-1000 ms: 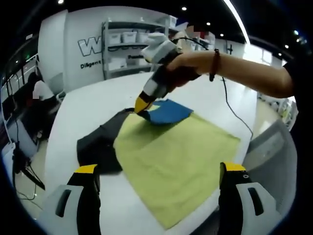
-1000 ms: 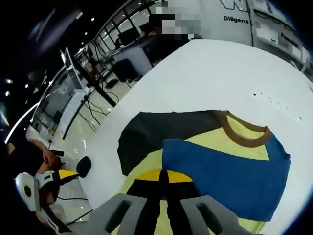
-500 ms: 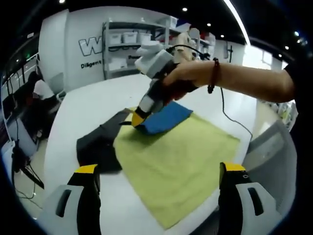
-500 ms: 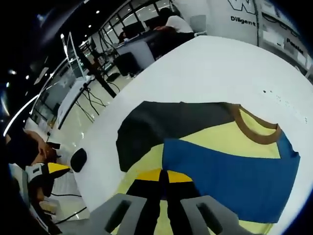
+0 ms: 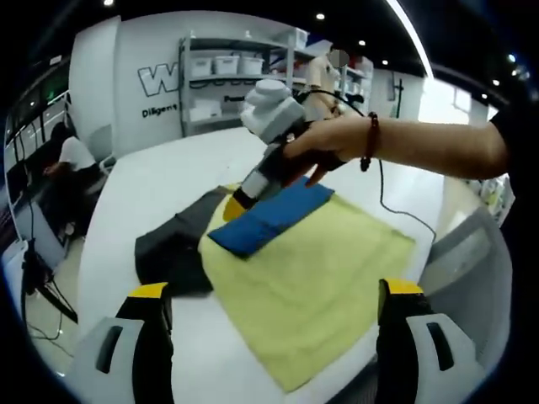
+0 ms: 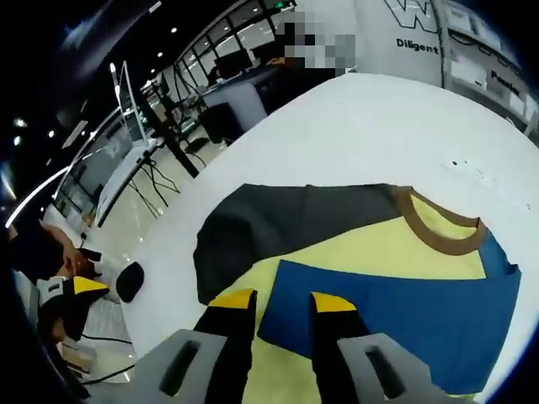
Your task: Fold the garment on the visible template until the final outline fits inside the template.
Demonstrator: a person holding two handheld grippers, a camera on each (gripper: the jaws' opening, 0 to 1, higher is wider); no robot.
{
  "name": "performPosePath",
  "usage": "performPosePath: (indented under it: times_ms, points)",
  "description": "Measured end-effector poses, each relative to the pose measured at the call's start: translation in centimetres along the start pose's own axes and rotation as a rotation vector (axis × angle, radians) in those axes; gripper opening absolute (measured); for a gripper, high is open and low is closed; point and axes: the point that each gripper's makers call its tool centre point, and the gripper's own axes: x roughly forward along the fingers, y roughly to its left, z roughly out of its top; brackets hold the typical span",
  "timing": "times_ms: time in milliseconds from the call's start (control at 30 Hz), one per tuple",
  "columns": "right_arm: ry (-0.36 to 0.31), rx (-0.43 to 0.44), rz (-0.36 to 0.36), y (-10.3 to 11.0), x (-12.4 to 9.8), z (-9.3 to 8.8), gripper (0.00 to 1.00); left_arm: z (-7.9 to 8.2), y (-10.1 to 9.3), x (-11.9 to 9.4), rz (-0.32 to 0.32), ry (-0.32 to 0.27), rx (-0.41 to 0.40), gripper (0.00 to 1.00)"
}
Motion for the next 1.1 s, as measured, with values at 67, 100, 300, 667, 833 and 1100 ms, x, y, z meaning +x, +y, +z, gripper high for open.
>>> performPosePath:
  times_ms: [67, 100, 300, 667, 833, 1100]
  points:
    - [-0.016, -0.019, -0.017, -0.7, -0.3, 0.2, 0.34, 0.1, 0.0, -0.1, 0.004, -0.005, -0.004, 0.99]
    - [-0.029, -0.023, -0.024, -1.1, -0.5, 0.4, 0.38, 0.1, 0.1, -0.1, 0.005, -0.005, -0.004, 0.99]
    - [-0.089, -0.056, -0.065, -3.8, -2.4, 1.5, 0.57, 0.1, 0.6, -0.2, 0.023, -0.002, -0.004, 0.99]
    - [-0.132, -0.027, -0.091, -9.2, -5.8, 2.2, 0.75, 0.5, 1.1, 0.1, 0.045, -0.017, -0.025, 0.99]
    - [-0.132, -0.012, -0.139, -12.3, -6.8, 1.4, 0.79, 0.4, 1.0, 0.3, 0.037, -0.012, -0.029, 0.99]
    - [-0.157, -0.032, -0.191, -16.9, -8.2, 0.0, 0.83, 0.6, 0.9, 0.4, 0.03, -0.021, -0.034, 0.99]
